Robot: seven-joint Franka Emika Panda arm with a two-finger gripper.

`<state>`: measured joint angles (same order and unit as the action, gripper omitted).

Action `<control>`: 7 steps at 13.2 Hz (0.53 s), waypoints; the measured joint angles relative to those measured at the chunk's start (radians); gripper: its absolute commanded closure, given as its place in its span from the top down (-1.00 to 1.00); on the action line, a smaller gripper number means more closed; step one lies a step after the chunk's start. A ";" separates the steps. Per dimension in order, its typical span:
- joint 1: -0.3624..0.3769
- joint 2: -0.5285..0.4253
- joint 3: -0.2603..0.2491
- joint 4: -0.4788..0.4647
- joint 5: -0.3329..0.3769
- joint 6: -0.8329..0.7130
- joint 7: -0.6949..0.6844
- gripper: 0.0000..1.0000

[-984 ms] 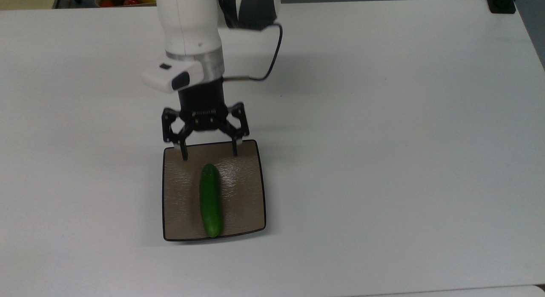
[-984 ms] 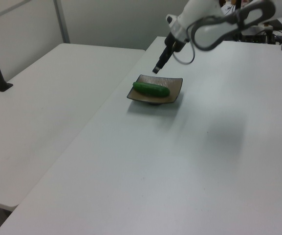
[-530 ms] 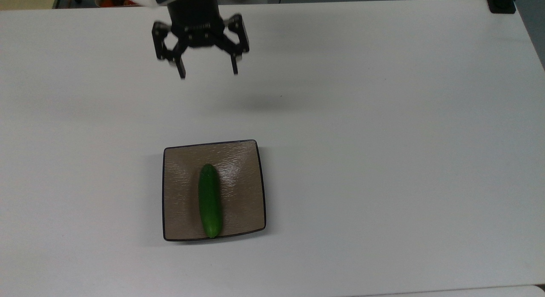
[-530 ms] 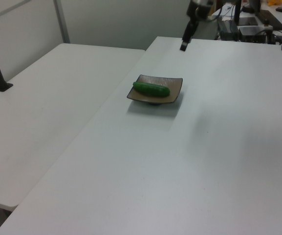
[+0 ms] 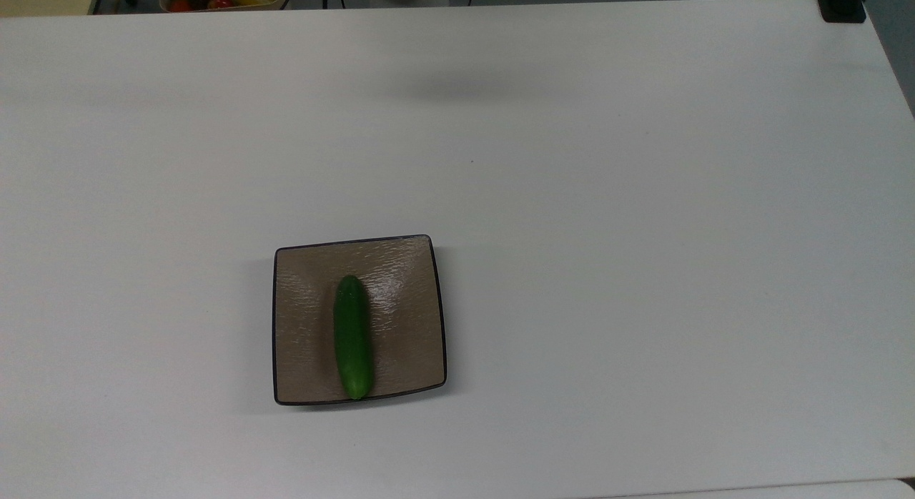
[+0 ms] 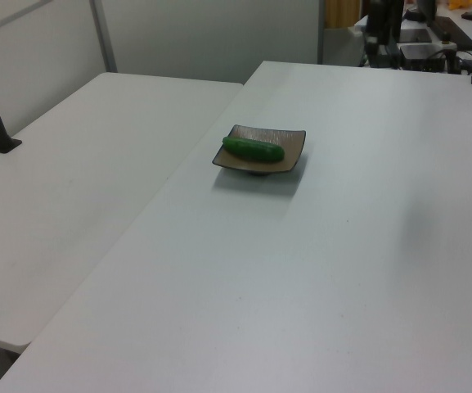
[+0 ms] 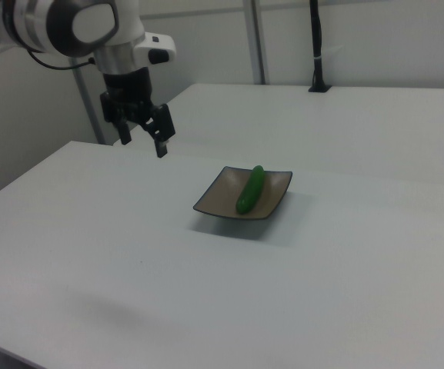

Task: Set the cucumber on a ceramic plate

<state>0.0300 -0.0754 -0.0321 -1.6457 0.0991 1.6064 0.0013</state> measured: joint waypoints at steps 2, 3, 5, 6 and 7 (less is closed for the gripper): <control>0.006 -0.021 -0.002 -0.008 0.000 -0.036 0.001 1.00; 0.013 -0.025 -0.002 -0.012 0.000 -0.037 0.002 1.00; 0.034 -0.025 -0.001 -0.021 -0.008 -0.038 0.006 1.00; 0.040 -0.024 -0.001 -0.023 -0.019 -0.037 0.007 1.00; 0.042 -0.023 -0.001 -0.025 -0.027 -0.033 0.007 1.00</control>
<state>0.0725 -0.0987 -0.0330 -1.6710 0.0725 1.5737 0.0084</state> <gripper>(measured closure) 0.000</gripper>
